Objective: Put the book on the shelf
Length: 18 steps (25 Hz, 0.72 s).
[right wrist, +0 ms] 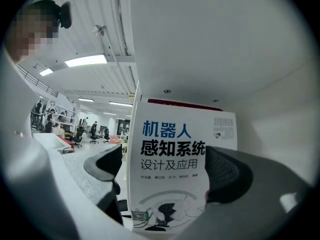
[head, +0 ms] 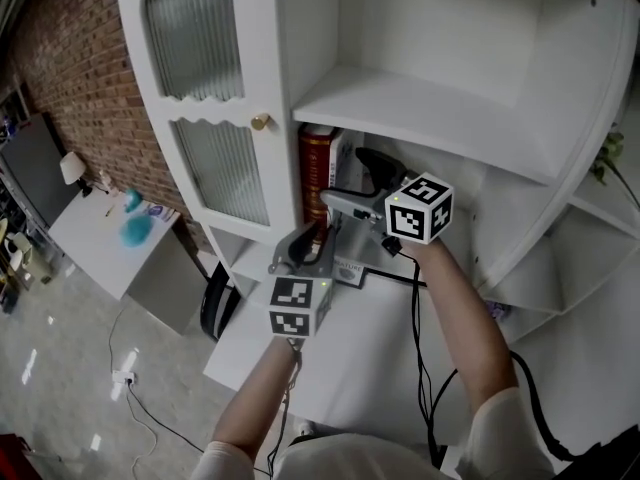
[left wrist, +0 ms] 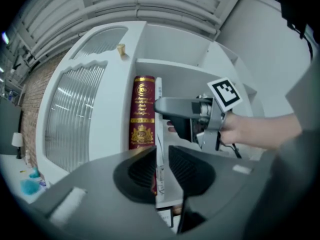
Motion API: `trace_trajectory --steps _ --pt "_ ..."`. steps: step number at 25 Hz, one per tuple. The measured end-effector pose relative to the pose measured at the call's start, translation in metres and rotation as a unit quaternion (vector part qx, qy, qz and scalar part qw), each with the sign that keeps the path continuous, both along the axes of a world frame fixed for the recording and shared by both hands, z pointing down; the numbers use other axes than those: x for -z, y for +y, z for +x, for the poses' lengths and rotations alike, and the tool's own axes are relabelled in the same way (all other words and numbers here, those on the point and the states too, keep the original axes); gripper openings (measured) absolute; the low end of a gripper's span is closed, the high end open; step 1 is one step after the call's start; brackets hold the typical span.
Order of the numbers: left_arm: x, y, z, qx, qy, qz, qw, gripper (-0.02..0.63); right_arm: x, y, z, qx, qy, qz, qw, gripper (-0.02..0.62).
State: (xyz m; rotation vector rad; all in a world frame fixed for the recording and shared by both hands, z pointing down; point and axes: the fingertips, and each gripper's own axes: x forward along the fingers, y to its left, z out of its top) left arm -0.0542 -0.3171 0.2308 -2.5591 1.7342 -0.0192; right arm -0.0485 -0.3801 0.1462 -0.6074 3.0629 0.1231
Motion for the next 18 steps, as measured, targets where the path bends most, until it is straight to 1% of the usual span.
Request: trace_trajectory --steps 5,8,10,11,13,14,17,18 --pt "-0.001 0.006 0.000 -0.021 0.004 -0.009 0.9997 0.086 0.001 0.012 0.007 -0.014 0.002 -0.004 1.000 0.523" --pt "-0.007 0.019 0.003 -0.060 0.016 -0.028 0.9976 0.086 -0.006 0.034 0.008 -0.013 0.000 -0.022 1.000 0.515" --pt "-0.013 0.030 0.005 -0.096 0.025 -0.050 0.9939 0.086 -0.014 0.049 0.009 -0.020 0.003 -0.030 0.999 0.481" --pt "-0.016 0.035 0.005 -0.111 0.030 -0.058 0.9917 0.086 -0.018 0.055 0.011 -0.029 0.003 -0.033 0.999 0.459" --pt "-0.023 0.044 0.003 -0.134 0.035 -0.068 0.9881 0.086 -0.026 0.066 0.017 -0.054 -0.004 -0.042 0.998 0.392" --pt "-0.027 0.048 0.001 -0.143 0.037 -0.074 0.9863 0.086 -0.032 0.072 0.021 -0.069 -0.010 -0.048 0.996 0.351" --pt "-0.046 0.061 -0.006 -0.166 0.048 -0.091 0.9808 0.084 -0.055 0.098 0.037 -0.122 -0.017 -0.053 0.991 0.184" --pt "-0.052 0.065 -0.010 -0.170 0.056 -0.095 0.9792 0.083 -0.066 0.109 0.041 -0.137 -0.013 -0.050 0.989 0.159"
